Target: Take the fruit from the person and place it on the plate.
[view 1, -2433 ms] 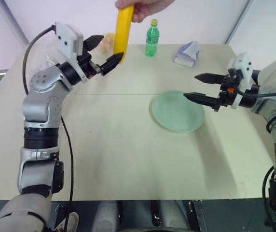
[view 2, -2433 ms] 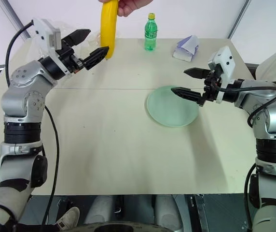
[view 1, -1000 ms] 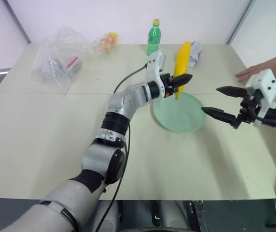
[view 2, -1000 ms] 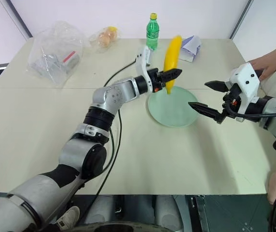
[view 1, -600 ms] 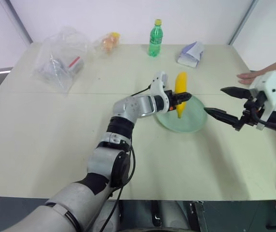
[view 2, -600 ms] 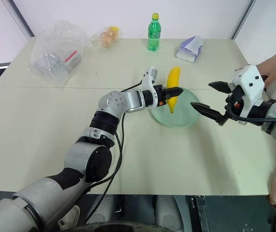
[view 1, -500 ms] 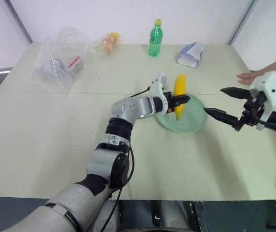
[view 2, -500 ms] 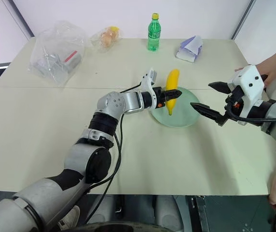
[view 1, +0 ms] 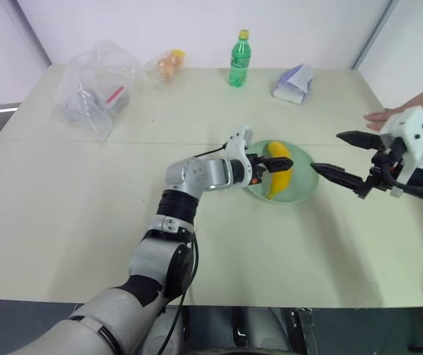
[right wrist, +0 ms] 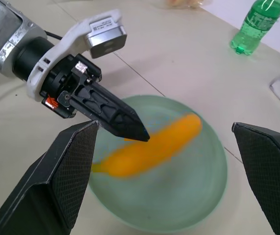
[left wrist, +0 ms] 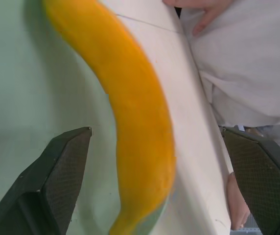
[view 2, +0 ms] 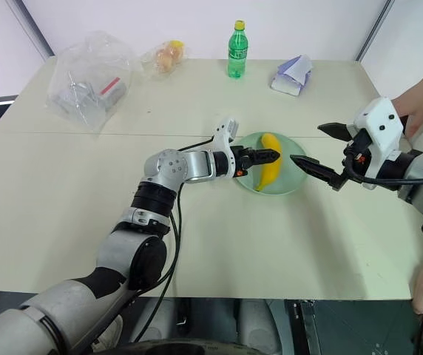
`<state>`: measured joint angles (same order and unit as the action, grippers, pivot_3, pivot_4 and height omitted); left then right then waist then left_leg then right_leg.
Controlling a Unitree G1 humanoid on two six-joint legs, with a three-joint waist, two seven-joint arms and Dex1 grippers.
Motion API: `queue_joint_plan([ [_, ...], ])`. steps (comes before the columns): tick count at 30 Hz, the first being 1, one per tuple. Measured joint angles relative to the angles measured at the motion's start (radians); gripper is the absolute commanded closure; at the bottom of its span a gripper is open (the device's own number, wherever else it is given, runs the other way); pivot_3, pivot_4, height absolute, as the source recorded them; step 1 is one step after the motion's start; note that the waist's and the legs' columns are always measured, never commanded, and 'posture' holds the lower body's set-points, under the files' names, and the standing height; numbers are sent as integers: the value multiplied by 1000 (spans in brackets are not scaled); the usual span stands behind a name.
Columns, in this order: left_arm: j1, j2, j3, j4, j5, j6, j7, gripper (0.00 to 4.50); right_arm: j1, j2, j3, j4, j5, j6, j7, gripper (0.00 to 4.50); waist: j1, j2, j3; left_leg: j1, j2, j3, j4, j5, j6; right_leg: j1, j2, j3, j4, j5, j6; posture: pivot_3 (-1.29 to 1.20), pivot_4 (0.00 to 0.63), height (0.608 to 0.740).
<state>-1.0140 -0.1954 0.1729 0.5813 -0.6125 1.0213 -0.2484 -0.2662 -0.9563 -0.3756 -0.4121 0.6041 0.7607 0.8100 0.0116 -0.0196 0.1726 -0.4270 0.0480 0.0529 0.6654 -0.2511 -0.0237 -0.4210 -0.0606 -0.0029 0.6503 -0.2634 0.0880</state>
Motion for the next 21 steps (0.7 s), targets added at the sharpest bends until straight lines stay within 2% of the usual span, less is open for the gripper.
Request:
queue_joint_plan([
  [4, 0, 16, 9, -108, -46, 66, -8, 56, -19, 0, 21, 16, -1, -11, 6, 0, -1, 0, 0, 0, 0, 0, 0, 0, 0, 0, 0, 0, 0, 0, 0, 0, 150, 731],
  [6, 1, 68, -34, -231, -56, 93, -56, 56, -32, -1, 27, 35, -2, -20, 14, 0, -3, 0, 0, 0, 0, 0, 0, 0, 0, 0, 0, 0, 0, 0, 0, 0, 150, 731],
  [10, 18, 261, -114, -431, -48, 93, -172, 56, -35, -6, 40, 64, -12, -39, 37, 0, -12, 2, -1, 1, 1, 0, -1, 0, -1, 0, 1, 1, 1, 0, 0, 0, 150, 731],
  [12, 72, 421, -194, -547, -2, 6, -294, 56, -37, -12, 49, 87, -22, -55, 52, 0, -17, 2, -1, 1, 1, 0, -1, 1, -1, 0, 1, 1, 1, 0, 0, 0, 150, 731],
  [15, 151, 630, -243, -667, 65, -143, -456, 56, -19, -41, 54, 126, -45, -78, 82, 0, -20, 2, -1, 1, 1, 1, -1, 1, -1, 0, 1, 1, 1, 0, 0, 0, 150, 731],
  [18, 182, 740, -226, -718, 89, -232, -538, 56, -8, -51, 54, 145, -54, -91, 107, 0, -10, 2, -1, 1, 1, 1, 0, 1, -1, 1, -1, 0, 0, 0, 0, 0, 150, 731],
  [21, 222, 803, -166, -765, 69, -264, -580, 56, 7, -70, 54, 160, -60, -96, 136, 0, 0, 2, -1, 1, 1, 2, 0, 1, -1, 1, -1, 0, 0, 0, 0, 0, 150, 731],
])
